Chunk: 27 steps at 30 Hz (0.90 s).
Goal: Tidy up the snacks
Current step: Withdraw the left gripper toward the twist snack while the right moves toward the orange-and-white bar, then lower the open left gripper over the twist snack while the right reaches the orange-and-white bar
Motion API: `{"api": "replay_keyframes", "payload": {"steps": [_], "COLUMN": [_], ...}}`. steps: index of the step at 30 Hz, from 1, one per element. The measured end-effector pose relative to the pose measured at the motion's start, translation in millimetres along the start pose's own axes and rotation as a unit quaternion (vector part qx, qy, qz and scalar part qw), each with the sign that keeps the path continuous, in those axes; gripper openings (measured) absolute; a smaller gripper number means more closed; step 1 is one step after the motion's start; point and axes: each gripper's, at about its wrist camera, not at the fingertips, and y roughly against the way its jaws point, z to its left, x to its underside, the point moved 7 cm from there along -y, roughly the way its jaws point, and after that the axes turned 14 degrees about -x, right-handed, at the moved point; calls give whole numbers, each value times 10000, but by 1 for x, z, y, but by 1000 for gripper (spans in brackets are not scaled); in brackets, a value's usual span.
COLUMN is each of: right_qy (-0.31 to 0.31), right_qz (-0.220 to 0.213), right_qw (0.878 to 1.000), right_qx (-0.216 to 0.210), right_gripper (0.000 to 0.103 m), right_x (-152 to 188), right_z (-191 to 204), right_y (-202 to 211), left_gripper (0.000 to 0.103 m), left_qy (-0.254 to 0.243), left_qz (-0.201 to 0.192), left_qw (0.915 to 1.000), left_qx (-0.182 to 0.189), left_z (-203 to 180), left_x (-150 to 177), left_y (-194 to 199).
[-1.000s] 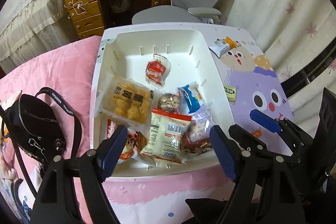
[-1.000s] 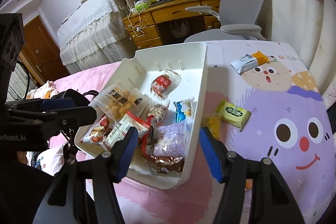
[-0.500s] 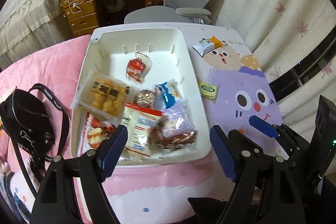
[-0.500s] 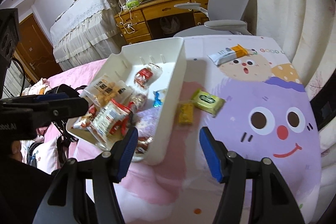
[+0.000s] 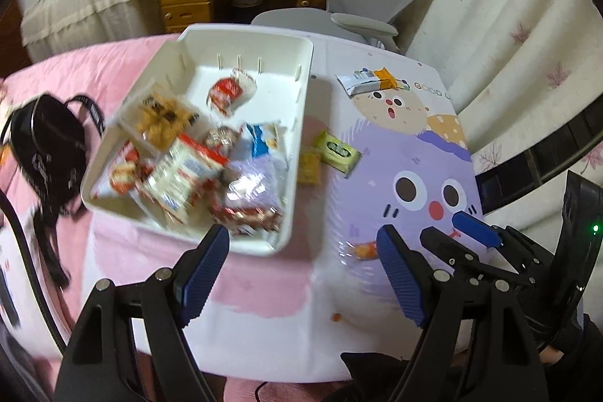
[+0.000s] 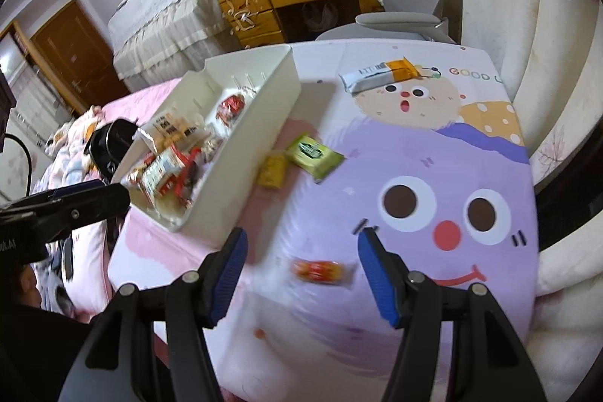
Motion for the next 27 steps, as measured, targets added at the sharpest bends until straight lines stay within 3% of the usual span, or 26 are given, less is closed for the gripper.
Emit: {"api": "replay_keyframes", "payload": {"steps": [9, 18, 27], "right_qy": [235, -116, -464], "right_qz": [435, 288, 310], "right_qw": [9985, 9989, 9981], "right_qx": [-229, -356, -265], "right_gripper": [62, 62, 62], "right_x": [-8, -47, -85], "right_z": [-38, -75, -118], "right_y": [18, 20, -10], "left_gripper": [79, 79, 79], "left_qy": [362, 424, 734], "left_qz": [266, 579, 674], "left_qw": [9988, 9971, 9945], "left_qx": [-185, -252, -338], "left_z": [-47, -90, -107], "left_x": [27, 43, 52], "left_y": [-8, -45, -87]}}
